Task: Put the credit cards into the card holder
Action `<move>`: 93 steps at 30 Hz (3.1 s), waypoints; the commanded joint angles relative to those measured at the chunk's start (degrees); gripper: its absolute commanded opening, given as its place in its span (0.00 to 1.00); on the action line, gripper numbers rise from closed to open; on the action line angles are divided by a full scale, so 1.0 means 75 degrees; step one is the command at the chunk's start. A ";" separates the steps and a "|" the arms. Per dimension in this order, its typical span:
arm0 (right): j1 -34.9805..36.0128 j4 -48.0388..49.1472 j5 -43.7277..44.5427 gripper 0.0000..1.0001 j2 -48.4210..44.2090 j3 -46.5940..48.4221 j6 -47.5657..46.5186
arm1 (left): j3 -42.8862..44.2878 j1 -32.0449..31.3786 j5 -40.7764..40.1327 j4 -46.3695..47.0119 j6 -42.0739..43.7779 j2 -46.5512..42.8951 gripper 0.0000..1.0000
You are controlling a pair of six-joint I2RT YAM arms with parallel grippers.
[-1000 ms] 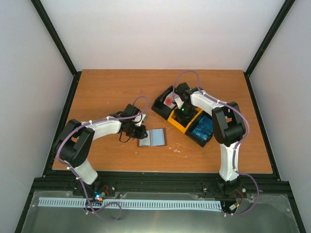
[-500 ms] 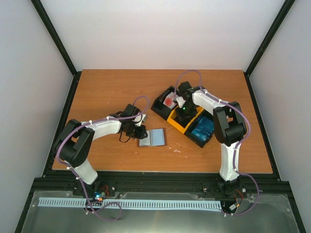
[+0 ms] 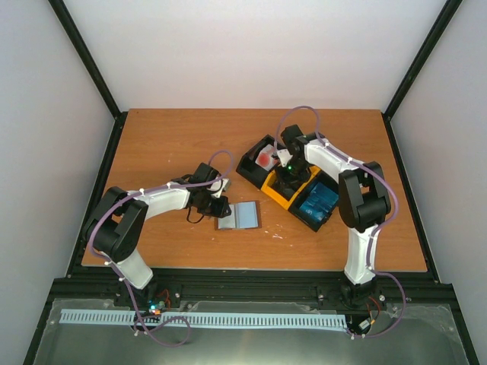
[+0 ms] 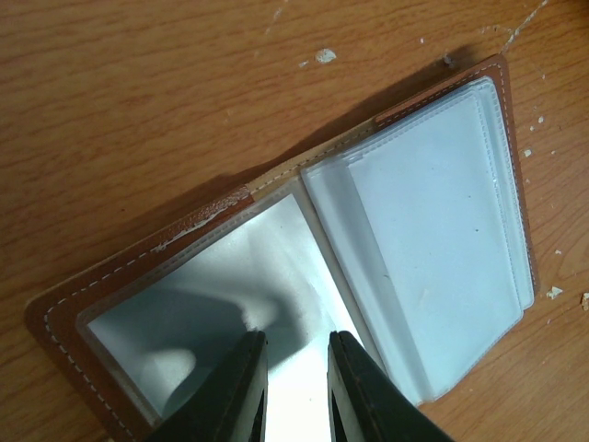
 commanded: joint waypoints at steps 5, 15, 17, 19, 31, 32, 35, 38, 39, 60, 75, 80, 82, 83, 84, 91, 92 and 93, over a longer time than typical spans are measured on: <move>-0.0065 -0.0556 -0.0639 0.27 -0.0418 -0.0147 0.0113 | 0.0166 0.0057 -0.0043 0.0119 0.0095 0.0134 0.20; -0.0093 -0.0556 -0.0959 0.29 -0.0639 -0.0455 0.0076 | 0.0233 0.0057 -0.0047 0.0091 0.0132 0.0174 0.20; -0.0082 -0.0553 -0.0929 0.31 -0.0618 -0.0478 0.0055 | 0.0221 0.0057 -0.0042 0.0092 0.0153 0.0171 0.20; -0.0085 -0.0539 -0.0877 0.34 -0.0622 -0.0497 0.0002 | 0.0220 0.0063 -0.0057 0.0091 0.0157 0.0169 0.20; 0.0108 -0.0062 -0.0470 0.30 -0.0302 -0.0462 -0.0341 | 0.0210 0.0057 -0.0050 0.0101 0.0192 0.0169 0.20; 0.0114 0.0002 -0.0468 0.28 -0.0301 -0.0449 -0.0365 | 0.0207 0.0057 -0.0046 0.0103 0.0196 0.0155 0.20; 0.0125 0.0129 -0.0309 0.18 -0.0320 -0.0388 -0.0401 | 0.0202 0.0057 -0.0053 0.0114 0.0191 0.0125 0.20; 0.0128 0.0161 -0.0105 0.07 -0.0350 -0.0243 -0.0399 | 0.0205 0.0057 -0.0045 0.0121 0.0197 0.0090 0.20; 0.0124 0.0172 0.0009 0.03 -0.0375 -0.0206 -0.0368 | 0.0223 0.0057 -0.0029 0.0113 0.0183 0.0071 0.20; 0.0117 -0.1293 0.0991 0.03 -0.1174 0.0824 0.3024 | 0.0662 0.0057 0.0705 0.0057 -0.0028 -0.0218 0.29; 0.0907 0.0156 -0.0639 0.03 -0.2724 0.0327 0.6058 | 0.1176 0.0057 0.1252 0.0073 -0.0504 -0.1027 0.53; 0.0890 0.1371 -0.2372 0.03 -0.2973 -0.0188 0.6616 | 0.1478 0.0067 0.1134 -0.0134 -0.0874 -0.1747 0.64; 0.0884 0.1727 -0.2884 0.03 -0.3079 -0.0407 0.6898 | 0.1566 0.0068 0.0782 -0.0359 -0.1163 -0.2045 0.67; 0.0884 0.2008 -0.3112 0.03 -0.3194 -0.0602 0.7083 | 0.1632 0.0068 0.0424 -0.0574 -0.1350 -0.2164 0.67; 0.0873 0.2325 -0.3336 0.03 -0.3311 -0.0812 0.7255 | 0.1720 0.0077 -0.0091 -0.0837 -0.1558 -0.2275 0.67; 0.0691 0.5857 -0.5643 0.03 -0.4007 -0.3049 0.9985 | 0.1871 0.0109 -0.0048 -0.0943 -0.2546 -0.3465 0.73; 0.0691 0.6297 -0.5726 0.03 -0.4114 -0.3248 1.0387 | 0.1886 0.0120 0.0194 -0.0880 -0.2679 -0.3557 0.74; 0.0675 0.6617 -0.5783 0.03 -0.4229 -0.3402 1.0800 | 0.1902 0.0135 0.0402 -0.0876 -0.2848 -0.3606 0.75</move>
